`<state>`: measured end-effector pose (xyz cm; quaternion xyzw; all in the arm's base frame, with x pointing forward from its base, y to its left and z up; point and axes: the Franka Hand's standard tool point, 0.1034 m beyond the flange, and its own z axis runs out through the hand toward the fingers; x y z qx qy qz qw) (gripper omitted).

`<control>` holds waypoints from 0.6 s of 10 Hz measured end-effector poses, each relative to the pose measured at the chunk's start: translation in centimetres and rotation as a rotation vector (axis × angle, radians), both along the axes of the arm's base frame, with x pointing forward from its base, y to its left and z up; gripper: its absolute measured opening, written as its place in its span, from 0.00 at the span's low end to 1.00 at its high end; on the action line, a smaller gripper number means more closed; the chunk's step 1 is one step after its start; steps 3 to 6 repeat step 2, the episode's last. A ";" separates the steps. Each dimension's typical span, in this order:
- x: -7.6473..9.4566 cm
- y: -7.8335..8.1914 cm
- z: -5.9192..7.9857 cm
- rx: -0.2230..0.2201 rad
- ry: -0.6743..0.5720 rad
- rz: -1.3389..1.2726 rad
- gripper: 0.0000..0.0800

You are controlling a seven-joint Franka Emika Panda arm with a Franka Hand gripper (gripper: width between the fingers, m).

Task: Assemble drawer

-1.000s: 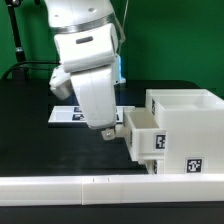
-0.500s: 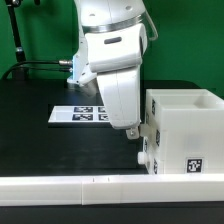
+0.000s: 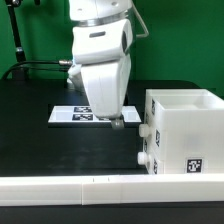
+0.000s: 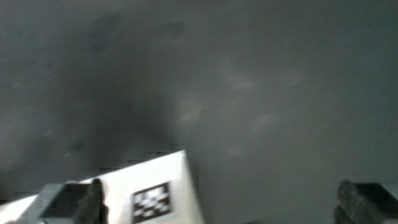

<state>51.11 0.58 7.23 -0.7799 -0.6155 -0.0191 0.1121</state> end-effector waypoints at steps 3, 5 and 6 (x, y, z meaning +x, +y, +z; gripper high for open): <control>-1.0 -0.1 -0.1 -0.008 0.001 -0.005 0.81; -1.0 -0.1 -0.1 -0.008 0.001 -0.005 0.81; -1.0 -0.1 -0.1 -0.008 0.001 -0.005 0.81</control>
Offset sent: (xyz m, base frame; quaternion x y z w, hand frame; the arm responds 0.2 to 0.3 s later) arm 0.0000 0.0000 0.0000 0.0000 0.0000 0.0000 1.0000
